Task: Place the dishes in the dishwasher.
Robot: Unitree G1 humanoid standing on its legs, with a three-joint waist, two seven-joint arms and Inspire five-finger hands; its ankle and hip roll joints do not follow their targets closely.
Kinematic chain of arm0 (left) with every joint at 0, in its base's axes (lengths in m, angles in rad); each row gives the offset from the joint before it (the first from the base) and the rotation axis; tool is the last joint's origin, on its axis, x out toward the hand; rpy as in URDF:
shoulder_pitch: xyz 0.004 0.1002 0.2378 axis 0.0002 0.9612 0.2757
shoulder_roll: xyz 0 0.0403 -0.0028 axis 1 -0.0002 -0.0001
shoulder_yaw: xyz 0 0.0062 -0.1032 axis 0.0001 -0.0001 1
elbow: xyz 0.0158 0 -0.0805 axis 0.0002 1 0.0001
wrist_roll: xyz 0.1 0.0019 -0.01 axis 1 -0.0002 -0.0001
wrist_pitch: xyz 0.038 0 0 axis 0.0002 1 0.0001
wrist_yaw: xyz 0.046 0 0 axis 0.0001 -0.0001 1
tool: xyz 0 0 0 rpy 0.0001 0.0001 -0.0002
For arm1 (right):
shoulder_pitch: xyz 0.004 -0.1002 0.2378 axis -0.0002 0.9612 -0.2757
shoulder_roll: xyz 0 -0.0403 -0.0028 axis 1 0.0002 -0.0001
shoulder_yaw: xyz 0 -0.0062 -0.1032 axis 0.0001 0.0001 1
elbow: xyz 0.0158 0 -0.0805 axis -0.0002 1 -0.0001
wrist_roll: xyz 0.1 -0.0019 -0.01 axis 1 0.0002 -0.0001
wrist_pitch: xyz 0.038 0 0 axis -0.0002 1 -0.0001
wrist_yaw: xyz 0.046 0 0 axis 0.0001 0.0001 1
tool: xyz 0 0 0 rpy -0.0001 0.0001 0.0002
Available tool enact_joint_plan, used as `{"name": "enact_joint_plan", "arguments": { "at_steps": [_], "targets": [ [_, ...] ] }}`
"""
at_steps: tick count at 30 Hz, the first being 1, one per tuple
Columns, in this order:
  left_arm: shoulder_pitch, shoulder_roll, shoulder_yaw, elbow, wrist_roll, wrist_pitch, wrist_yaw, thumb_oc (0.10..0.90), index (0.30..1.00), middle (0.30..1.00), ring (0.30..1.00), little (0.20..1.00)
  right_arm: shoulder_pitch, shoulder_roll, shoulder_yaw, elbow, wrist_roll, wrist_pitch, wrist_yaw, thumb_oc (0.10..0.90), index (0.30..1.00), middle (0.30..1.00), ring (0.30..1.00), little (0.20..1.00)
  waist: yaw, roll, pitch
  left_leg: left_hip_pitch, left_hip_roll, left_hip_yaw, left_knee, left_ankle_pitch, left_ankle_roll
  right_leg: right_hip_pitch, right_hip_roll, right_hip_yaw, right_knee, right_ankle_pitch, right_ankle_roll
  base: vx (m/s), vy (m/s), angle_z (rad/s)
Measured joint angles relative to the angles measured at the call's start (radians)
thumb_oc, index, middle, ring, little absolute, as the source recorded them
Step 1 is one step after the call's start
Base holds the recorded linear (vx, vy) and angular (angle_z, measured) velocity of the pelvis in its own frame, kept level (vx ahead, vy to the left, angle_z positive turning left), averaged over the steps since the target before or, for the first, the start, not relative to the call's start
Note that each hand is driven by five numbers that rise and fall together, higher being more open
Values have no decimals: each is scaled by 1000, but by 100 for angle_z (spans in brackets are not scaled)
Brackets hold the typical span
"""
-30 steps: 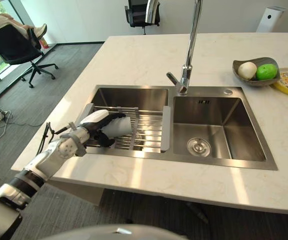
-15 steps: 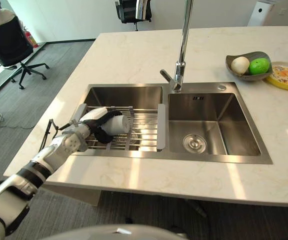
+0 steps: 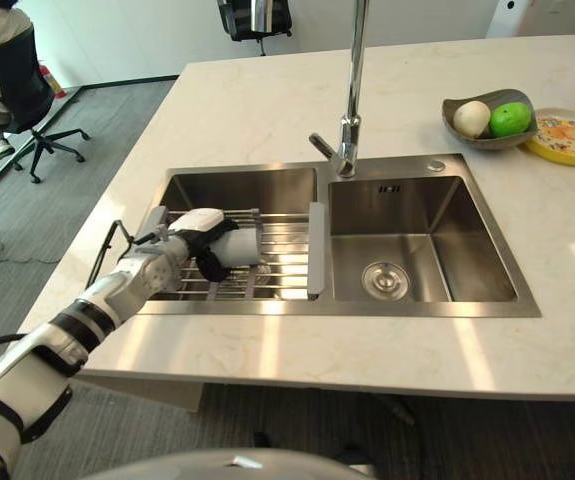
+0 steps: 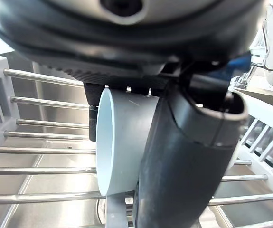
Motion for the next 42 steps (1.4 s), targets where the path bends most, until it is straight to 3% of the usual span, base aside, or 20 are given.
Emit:
{"name": "enact_joint_plan", "arguments": {
  "at_steps": [4,9,11,15,19,20,21,24,25,27,28,29,30,32,35,37,38,39,40,42],
  "targets": [
    [2,8,-12,-48,42,-8,3,400,300,300,300,300,-11,0,7,-4,1,-17,-5,800,900,900,900,900,8,-2,3,1,0,1,-3,0,0,1,0,0,0,0,1,2,-10,-1],
    [112,178,4,-345,100,-95,72,400,300,300,300,300,-8,4,6,-22,2,-26,-23,800,900,900,900,900,22,-21,17,11,0,-4,0,0,0,18,0,-6,0,-1,3,-5,-65,4],
    [201,182,94,-399,116,-104,104,400,300,300,300,300,-11,10,7,-40,2,-28,-37,800,900,900,900,900,33,-21,17,11,1,-10,0,0,0,19,2,-8,0,-3,3,-43,-104,5],
    [623,164,566,-625,78,-106,186,400,300,300,300,300,8,51,-1,-75,1,-44,-48,800,900,900,900,900,100,-39,19,13,14,-52,14,7,-15,49,25,-50,3,-21,-9,-57,-124,25],
    [711,91,779,-659,-19,-93,234,400,300,300,300,300,38,54,1,-85,1,-46,-46,800,900,900,900,900,178,-38,30,-46,23,-129,83,8,-39,46,60,-108,73,-58,-47,-235,-219,89],
    [707,34,834,-691,-70,-92,265,400,300,300,300,300,51,61,-2,-105,0,-51,-37,800,900,900,900,900,187,-33,52,-136,12,-233,138,40,-91,-8,115,-124,153,-131,-100,-216,-118,323],
    [693,-36,858,-727,-130,-116,269,400,300,300,300,300,89,79,3,-121,-14,-59,-31,800,900,900,900,900,174,-79,67,-184,-51,-377,33,238,-186,0,127,-171,121,-109,-185,-216,-118,323],
    [757,-51,881,-753,-167,-124,285,400,300,300,300,300,124,61,2,-105,-36,-53,-19,800,900,900,900,900,241,-61,90,-193,-48,-363,25,234,-183,-25,121,-272,160,-107,-198,-297,-45,206],
    [784,-9,961,-628,-201,-96,310,400,300,300,300,300,152,95,-38,-101,-65,-86,-46,800,900,900,900,900,306,-77,114,-222,0,-104,47,111,-158,-58,88,-380,182,-117,-204,-117,-7,114],
    [784,-9,961,-628,-201,-96,310,400,300,300,300,300,152,95,-38,-101,-65,-86,-46,800,900,900,900,900,306,-77,114,-222,0,-104,47,111,-158,-58,88,-380,182,-117,-204,-92,21,144],
    [716,6,1079,-439,-244,-50,353,400,300,300,300,300,106,98,-47,-103,-70,-80,-10,800,900,900,900,900,257,-116,171,-256,160,110,132,43,-209,-96,36,-538,195,-89,-199,-232,346,225],
    [707,9,1070,-437,-258,-50,353,400,300,300,300,300,80,88,-61,-100,-70,-75,-17,800,900,900,900,900,265,-121,185,-236,259,112,229,12,-210,-125,21,-580,196,-83,-178,-232,346,225],
    [707,9,1070,-437,-258,-50,353,400,300,300,300,300,80,88,-61,-100,-70,-75,-17,800,900,900,900,900,265,-121,185,-236,259,112,229,12,-210,-125,21,-580,196,-83,-178,-203,403,71],
    [694,5,992,-430,-260,-51,340,400,300,300,300,300,98,74,-186,-162,-63,-71,1,800,900,900,900,900,244,-153,179,-75,371,194,440,-116,-205,-84,-10,-636,154,-11,-135,-149,406,51],
    [615,5,882,-465,-260,-92,318,400,300,300,300,300,94,45,-165,-161,-63,-87,4,800,900,900,900,900,161,-144,111,32,448,356,335,-150,-207,-144,-34,-712,200,-4,-98,-116,481,156],
    [565,5,799,-569,-262,-134,294,400,300,300,300,300,73,15,-158,-153,-65,-88,-4,800,900,900,900,900,102,-136,80,56,336,427,170,-118,-133,-256,-101,-700,233,72,-62,-45,757,137],
    [579,19,793,-597,-262,-159,277,400,300,300,300,300,61,18,-195,-143,-66,-88,-9,800,900,900,900,900,101,-136,76,66,275,417,130,-116,-187,-280,-135,-688,235,112,-38,14,647,56],
    [576,19,789,-582,-266,-168,267,400,300,300,300,300,66,47,-206,-164,-63,-76,-16,800,900,900,900,900,109,-191,85,46,201,378,158,-131,-154,-276,-229,-656,242,155,-28,49,415,75],
    [548,-7,758,-549,-281,-166,266,400,300,300,300,300,92,50,-171,-178,-63,-71,-9,800,900,900,900,900,91,-194,82,16,156,322,179,-177,-92,-262,-293,-614,264,184,-16,173,410,122],
    [544,6,724,-540,-289,-160,254,400,300,300,300,300,89,70,-93,-154,-58,-56,0,800,900,900,900,900,70,-171,91,20,67,175,164,-207,-39,-305,-345,-273,390,202,-31,256,404,172]
  ]
}}
